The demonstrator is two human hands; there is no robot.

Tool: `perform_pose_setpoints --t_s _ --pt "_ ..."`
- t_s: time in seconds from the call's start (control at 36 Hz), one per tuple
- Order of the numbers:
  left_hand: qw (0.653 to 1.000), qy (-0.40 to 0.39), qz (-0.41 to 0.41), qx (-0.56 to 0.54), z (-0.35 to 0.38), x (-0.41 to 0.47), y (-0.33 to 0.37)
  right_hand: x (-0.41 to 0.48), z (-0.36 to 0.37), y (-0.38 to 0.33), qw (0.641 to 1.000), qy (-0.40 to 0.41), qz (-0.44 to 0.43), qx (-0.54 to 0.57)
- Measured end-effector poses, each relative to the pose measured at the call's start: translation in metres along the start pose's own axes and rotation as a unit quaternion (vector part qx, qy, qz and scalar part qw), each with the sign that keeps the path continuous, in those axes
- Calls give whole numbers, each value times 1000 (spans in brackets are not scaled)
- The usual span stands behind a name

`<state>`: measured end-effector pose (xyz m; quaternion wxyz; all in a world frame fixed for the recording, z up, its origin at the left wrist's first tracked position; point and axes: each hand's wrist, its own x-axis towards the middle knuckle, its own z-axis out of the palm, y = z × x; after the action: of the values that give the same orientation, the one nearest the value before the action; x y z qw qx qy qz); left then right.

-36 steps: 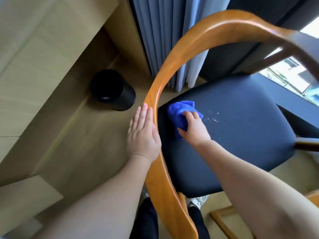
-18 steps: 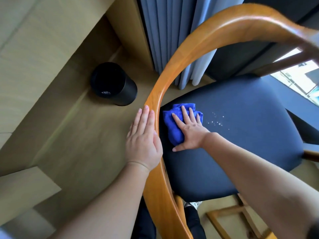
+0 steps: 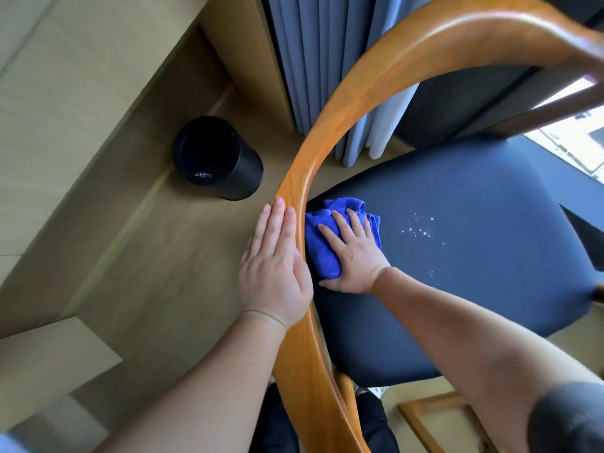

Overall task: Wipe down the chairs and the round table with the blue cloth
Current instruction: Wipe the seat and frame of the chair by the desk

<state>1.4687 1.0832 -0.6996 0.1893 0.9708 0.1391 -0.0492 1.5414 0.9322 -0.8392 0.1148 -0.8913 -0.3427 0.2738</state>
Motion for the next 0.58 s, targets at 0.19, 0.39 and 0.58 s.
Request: perform_pose_setpoints --t_s 0.19,0.39,0.58 --pt "1000 -7 7 4 1 0 0 -5 10 25 995 56 -67 54" --pt "1000 -11 9 16 0 -1 0 6 16 -11 998 53 -3 -34" --pt "1000 -6 9 23 0 -2 0 20 10 3 989 132 -51 -52"
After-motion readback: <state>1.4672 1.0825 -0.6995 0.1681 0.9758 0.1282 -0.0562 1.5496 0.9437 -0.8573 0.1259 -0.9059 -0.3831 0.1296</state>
